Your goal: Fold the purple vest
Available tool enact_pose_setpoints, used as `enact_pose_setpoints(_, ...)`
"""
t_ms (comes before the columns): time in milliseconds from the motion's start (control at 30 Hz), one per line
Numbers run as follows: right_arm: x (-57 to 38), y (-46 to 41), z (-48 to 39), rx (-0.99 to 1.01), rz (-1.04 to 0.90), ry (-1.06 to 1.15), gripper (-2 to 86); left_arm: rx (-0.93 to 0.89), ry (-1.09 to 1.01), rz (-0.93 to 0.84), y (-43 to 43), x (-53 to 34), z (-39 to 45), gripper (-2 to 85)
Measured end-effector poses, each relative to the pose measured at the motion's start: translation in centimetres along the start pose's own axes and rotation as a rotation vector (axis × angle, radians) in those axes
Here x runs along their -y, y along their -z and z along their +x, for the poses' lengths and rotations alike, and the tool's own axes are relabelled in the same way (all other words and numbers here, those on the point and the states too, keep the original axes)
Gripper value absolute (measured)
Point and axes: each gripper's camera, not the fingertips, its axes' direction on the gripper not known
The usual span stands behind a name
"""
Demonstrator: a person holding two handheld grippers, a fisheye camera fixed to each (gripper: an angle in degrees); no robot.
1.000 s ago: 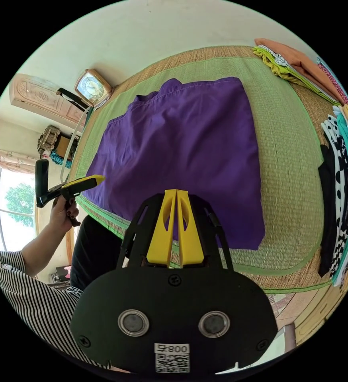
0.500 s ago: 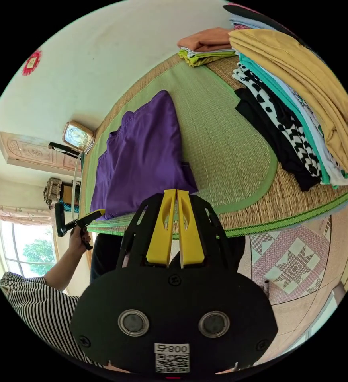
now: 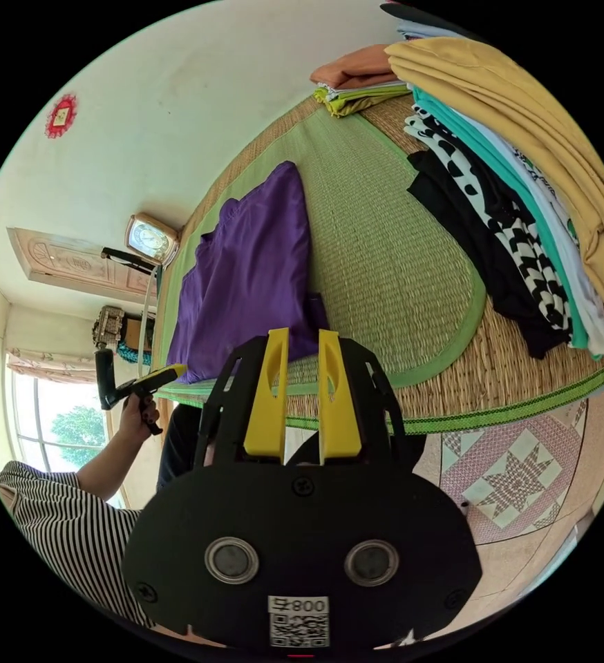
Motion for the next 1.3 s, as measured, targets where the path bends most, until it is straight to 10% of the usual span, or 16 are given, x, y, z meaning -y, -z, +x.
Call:
enact_pose_setpoints(500,-0.5,3.6,0.5,0.203,0.005,0.09,1.7,-0.141,-0.288,0.098,-1.9,-0.6,12.5,8.2)
enact_pose_setpoints(767,1.0,4.9,-1.9,0.289,-0.01,0.175,1.4,0.191,-0.69,-0.006,-7.3,2.0,25.8,7.6)
enact_pose_setpoints(1300,9.1,1.7,8.0,0.478,0.066,0.002,8.1,-0.039,-0.28,0.194,-2.7,0.4,18.8,0.9)
